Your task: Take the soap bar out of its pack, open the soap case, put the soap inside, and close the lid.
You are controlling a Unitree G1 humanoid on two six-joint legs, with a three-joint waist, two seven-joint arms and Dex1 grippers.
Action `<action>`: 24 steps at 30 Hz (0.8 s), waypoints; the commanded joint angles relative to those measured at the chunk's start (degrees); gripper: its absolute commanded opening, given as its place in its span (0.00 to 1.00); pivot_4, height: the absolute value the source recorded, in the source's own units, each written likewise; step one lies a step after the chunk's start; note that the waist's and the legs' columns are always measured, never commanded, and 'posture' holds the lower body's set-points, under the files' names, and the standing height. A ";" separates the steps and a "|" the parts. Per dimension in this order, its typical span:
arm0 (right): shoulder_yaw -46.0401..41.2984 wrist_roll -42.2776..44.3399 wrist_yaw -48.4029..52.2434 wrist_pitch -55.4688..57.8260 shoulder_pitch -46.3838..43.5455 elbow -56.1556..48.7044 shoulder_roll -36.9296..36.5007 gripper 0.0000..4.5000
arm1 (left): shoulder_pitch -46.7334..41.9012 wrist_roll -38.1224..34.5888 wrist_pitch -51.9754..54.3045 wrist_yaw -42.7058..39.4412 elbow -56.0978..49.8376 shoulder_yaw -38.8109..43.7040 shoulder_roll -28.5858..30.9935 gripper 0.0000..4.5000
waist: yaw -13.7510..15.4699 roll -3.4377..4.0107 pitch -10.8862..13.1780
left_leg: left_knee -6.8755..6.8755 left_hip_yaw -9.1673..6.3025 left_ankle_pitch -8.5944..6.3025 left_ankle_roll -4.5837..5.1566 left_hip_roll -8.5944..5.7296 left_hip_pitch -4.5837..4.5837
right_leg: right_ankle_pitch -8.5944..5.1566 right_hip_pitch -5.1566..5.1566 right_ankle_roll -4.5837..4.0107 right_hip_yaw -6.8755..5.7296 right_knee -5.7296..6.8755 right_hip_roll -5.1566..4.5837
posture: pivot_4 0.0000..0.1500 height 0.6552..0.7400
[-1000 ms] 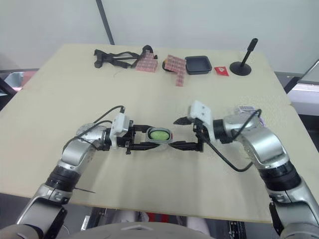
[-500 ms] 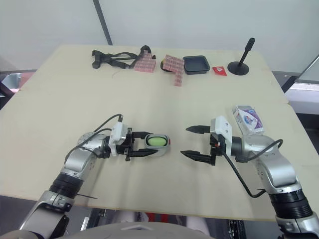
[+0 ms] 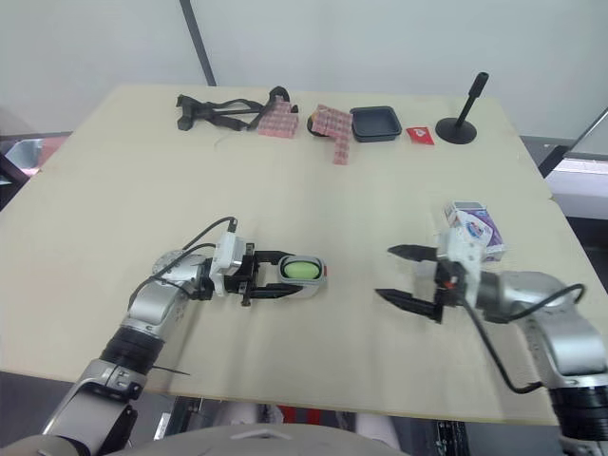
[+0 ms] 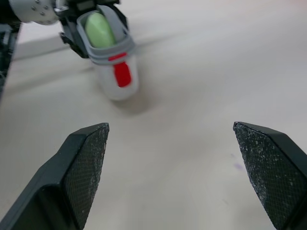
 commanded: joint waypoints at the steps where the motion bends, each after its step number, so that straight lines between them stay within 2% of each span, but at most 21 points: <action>1: -5.95 -0.15 2.09 -3.13 1.27 4.35 -3.38 0.99 | -0.42 -0.10 -0.39 0.06 -1.10 0.03 0.05 0.43 | -0.07 0.00 0.00 | 0.00 0.00 0.00 0.00 0.00 0.00 | 0.00 0.03 0.00 0.00 -0.02 0.00 | 1.00 1.00; 6: -8.94 -3.83 5.68 -6.96 3.07 12.56 -10.71 0.99 | -0.35 -0.33 0.16 -0.18 -2.22 -0.31 0.12 0.43 | -0.14 -0.01 0.01 | 0.00 -0.02 -0.02 0.04 -0.01 0.00 | 0.00 0.10 0.00 -0.01 -0.15 -0.01 | 1.00 1.00; 9: -8.45 -9.11 8.18 -10.47 2.74 19.58 -17.60 0.99 | -0.22 -1.00 1.16 -0.39 -3.23 -0.45 0.00 0.43 | -0.18 0.00 0.01 | 0.00 -0.02 -0.04 0.08 -0.02 0.00 | 0.00 0.14 0.00 -0.03 -0.21 -0.01 | 1.00 1.00; 13: -5.36 -13.57 10.78 -13.03 1.81 22.56 -23.54 0.99 | 0.10 -1.17 1.79 -0.65 -3.66 -0.76 -0.04 0.43 | -0.25 0.00 0.01 | 0.00 -0.03 -0.05 0.11 0.01 0.01 | 0.00 0.19 0.00 -0.05 -0.37 0.02 | 1.00 1.00; 16: -1.73 -17.07 11.67 -9.98 -0.75 21.33 -28.69 0.99 | 0.35 -0.78 1.62 -0.75 -3.57 -1.26 -0.15 0.43 | -0.24 0.01 0.01 | 0.01 -0.03 -0.06 0.13 0.02 -0.01 | 0.00 0.21 0.01 -0.04 -0.35 0.04 | 1.00 1.00; 18: 2.69 -18.91 11.50 -3.48 -6.75 16.04 -32.05 0.99 | 0.25 -0.53 1.54 -0.59 -3.42 -1.48 -0.29 0.43 | -0.46 0.04 0.02 | 0.03 -0.03 -0.08 0.16 0.02 0.00 | 0.01 0.22 0.01 -0.04 -0.34 0.04 | 1.00 1.00; 20: 7.66 -20.46 11.44 3.30 -13.39 10.27 -33.35 0.99 | 0.05 -0.48 1.65 -0.44 -3.28 -1.45 -0.40 0.43 | -0.84 0.17 0.01 | 0.07 -0.02 -0.07 0.18 0.01 0.02 | 0.01 0.21 0.02 0.00 -0.34 0.04 | 1.00 1.00; 24: 15.31 -24.45 12.65 7.51 -20.21 5.10 -33.61 0.99 | -0.27 -0.64 1.91 -0.36 -3.13 -1.61 -0.63 0.43 | -0.45 0.03 0.08 | 0.07 -0.06 -0.05 0.20 0.19 -0.01 | 0.00 0.21 0.01 -0.15 -0.21 0.12 | 1.00 1.00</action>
